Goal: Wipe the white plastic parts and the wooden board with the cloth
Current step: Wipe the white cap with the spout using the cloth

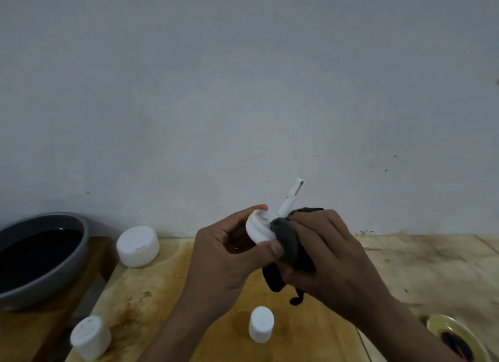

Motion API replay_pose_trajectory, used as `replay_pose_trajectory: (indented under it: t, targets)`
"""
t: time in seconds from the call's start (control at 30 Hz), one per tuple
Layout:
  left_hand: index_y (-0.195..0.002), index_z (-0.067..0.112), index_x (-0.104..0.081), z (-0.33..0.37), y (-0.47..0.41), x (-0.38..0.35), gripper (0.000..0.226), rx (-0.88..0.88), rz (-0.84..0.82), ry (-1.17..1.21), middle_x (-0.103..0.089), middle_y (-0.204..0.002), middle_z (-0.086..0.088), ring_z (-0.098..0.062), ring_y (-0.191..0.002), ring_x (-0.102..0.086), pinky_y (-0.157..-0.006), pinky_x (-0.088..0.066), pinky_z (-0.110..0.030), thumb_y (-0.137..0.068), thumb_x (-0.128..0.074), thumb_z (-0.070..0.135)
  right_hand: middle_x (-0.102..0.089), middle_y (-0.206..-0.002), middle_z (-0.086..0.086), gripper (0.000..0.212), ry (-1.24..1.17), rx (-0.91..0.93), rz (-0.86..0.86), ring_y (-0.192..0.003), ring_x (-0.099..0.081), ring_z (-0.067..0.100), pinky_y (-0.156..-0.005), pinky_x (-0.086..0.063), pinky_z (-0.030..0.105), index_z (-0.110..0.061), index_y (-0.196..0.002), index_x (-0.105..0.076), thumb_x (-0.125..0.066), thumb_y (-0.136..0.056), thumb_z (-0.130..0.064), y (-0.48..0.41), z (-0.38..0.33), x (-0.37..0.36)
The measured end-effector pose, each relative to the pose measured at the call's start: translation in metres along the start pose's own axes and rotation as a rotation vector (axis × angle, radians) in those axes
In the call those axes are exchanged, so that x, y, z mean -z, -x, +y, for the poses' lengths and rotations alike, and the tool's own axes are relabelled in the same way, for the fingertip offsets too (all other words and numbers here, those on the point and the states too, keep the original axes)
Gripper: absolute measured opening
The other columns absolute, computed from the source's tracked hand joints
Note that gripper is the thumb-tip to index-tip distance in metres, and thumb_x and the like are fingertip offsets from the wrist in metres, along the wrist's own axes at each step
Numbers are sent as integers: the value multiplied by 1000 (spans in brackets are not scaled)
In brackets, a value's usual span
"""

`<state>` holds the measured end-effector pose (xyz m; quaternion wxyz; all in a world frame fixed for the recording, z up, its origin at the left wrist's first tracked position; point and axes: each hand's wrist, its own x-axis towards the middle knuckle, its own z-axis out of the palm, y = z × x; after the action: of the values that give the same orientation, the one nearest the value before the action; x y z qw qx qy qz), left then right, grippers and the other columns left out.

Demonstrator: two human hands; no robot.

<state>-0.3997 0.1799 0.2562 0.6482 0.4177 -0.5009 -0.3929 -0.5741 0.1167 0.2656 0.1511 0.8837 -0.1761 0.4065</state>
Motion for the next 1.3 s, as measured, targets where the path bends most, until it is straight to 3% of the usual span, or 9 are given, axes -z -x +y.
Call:
replay_pose_trajectory:
  t: [0.17,0.3,0.43,0.57,0.73,0.83,1.0,1.2,1.3]
  targets:
    - [-119,10,-75,-1,-4,4,65,84,-60,161,-76,-115,-16,-32,-109,-73,-85,-60,-32,-59,-93,28,-52,-116,1,43,-87,82,32,-101,-54,19,-96,-43,22,-9,-117,-53,-71,-87,-34,-1,10,3]
    - [-123,13,-74,2,-5,3,71,232,-244,411,-72,-125,-14,-26,-115,-69,-92,-57,-33,-67,-88,54,-53,-115,2,40,-99,111,68,-100,-55,18,-98,-41,20,-9,-115,-53,-72,-88,-32,-5,11,2]
    - [-134,27,-64,3,-7,-4,77,151,-159,348,-65,-128,-22,-30,-114,-67,-92,-58,-42,-67,-90,53,-51,-115,4,36,-46,71,81,-99,-54,19,-99,-39,19,-9,-114,-53,-67,-91,-33,-4,18,1]
    - [-129,29,-68,6,-7,-5,71,38,-105,241,-70,-125,-10,-27,-114,-68,-88,-58,-33,-65,-91,51,-51,-115,6,37,-32,93,138,-100,-54,19,-101,-38,21,-8,-112,-54,-68,-92,-36,-2,18,-1]
    - [-140,13,-61,5,-14,8,48,149,-414,562,-64,-139,-7,-21,-130,-58,-110,-45,-33,-99,-61,39,-51,-116,9,40,-30,178,164,-100,-56,21,-97,-41,24,-9,-114,-54,-73,-89,-34,-5,24,-4]
    - [-143,14,-58,4,-19,4,61,196,-339,557,-63,-140,-13,-26,-129,-59,-107,-48,-37,-92,-70,46,-50,-117,9,43,-29,152,108,-99,-55,23,-90,-47,29,-8,-116,-54,-77,-87,-30,-8,30,-5]
    - [-137,28,-61,2,-23,-4,68,-16,-137,261,-66,-131,-11,-27,-120,-64,-93,-55,-34,-76,-86,45,-48,-116,8,44,-51,87,88,-98,-52,21,-91,-43,25,-9,-117,-53,-75,-87,-32,-11,38,-5]
    - [-137,18,-65,7,-30,6,47,126,-340,486,-65,-139,-6,-22,-131,-59,-106,-48,-31,-95,-67,40,-47,-118,8,45,-84,182,86,-97,-53,22,-86,-47,28,-10,-117,-52,-77,-85,-29,-21,43,-6]
    - [-138,19,-63,5,-35,2,58,141,-269,437,-63,-141,-8,-25,-131,-59,-104,-50,-33,-90,-70,52,-46,-119,8,46,-94,152,54,-98,-53,22,-82,-49,30,-9,-119,-51,-77,-85,-28,-23,49,-8]
